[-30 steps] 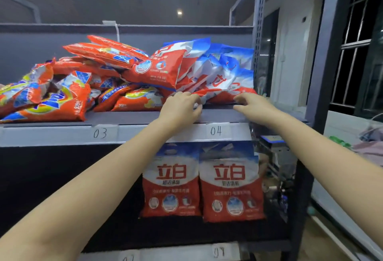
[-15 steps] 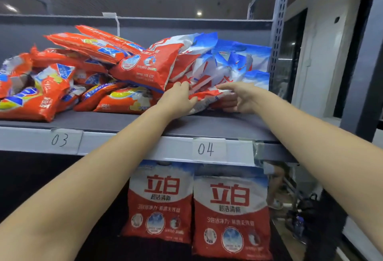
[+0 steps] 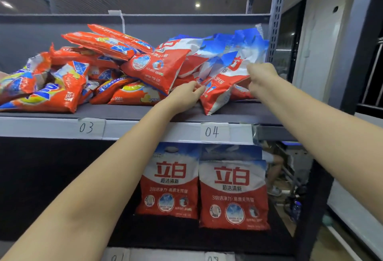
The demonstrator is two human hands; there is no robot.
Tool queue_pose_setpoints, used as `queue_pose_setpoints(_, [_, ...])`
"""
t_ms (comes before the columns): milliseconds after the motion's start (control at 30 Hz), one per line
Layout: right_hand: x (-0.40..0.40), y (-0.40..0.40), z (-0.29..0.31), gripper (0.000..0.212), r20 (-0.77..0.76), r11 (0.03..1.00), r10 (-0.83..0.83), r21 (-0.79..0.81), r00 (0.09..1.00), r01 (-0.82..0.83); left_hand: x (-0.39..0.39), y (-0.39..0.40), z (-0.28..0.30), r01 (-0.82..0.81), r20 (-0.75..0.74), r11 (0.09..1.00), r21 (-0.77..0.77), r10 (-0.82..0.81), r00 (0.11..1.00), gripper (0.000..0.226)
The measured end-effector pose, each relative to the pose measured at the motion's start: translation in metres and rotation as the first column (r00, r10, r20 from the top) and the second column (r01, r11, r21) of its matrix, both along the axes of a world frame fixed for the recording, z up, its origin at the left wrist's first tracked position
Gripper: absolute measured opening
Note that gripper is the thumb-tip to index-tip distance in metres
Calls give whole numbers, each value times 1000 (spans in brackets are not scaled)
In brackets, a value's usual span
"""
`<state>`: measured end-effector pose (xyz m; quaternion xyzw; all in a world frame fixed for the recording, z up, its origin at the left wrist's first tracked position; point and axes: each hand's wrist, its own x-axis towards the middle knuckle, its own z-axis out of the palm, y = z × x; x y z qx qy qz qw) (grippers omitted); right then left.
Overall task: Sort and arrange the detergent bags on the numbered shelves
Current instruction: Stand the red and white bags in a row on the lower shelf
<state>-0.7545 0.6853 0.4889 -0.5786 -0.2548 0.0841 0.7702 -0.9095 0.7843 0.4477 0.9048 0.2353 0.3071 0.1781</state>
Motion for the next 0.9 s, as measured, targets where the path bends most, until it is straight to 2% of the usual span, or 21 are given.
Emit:
queue_pose_setpoints(67, [-4,-17,6,11,-15,993,-32,113,999,33,-6,-11,-4,53,40,997,-54,-51,998,40])
queue_pose_setpoints(200, [-24,-54,9,9,7,983,-44,177,999,42,-21,-33,-10,139,114,981,-132,-124,986,41])
queue_pose_setpoints(333, [-71,-103,19,23,107,954,-114,289,988,78,-38,-53,-12,217,190,958,-187,-181,965,41])
queue_pose_setpoints(433, [-108,-142,23,18,173,937,-108,346,979,42,-55,-65,-14,369,327,878,-305,-268,906,48])
queue_pose_setpoints(500, [-128,-165,18,14,176,937,-43,348,983,-21,-65,-71,-18,467,426,808,-358,-303,852,50])
queue_pose_setpoints(633, [-156,-199,-1,20,55,937,31,346,998,-49,-90,-88,-30,632,572,652,-418,-351,741,50])
queue_pose_setpoints(733, [-169,-215,-23,32,-51,952,66,302,996,-48,-111,-102,-44,682,602,587,-435,-373,706,42])
queue_pose_setpoints(833, [-184,-223,-59,24,-129,966,145,233,981,-112,-133,-111,-68,736,637,493,-465,-391,664,44])
queue_pose_setpoints(900, [-194,-223,-91,28,-188,955,235,227,954,-191,-145,-112,-94,767,664,430,-476,-396,635,51])
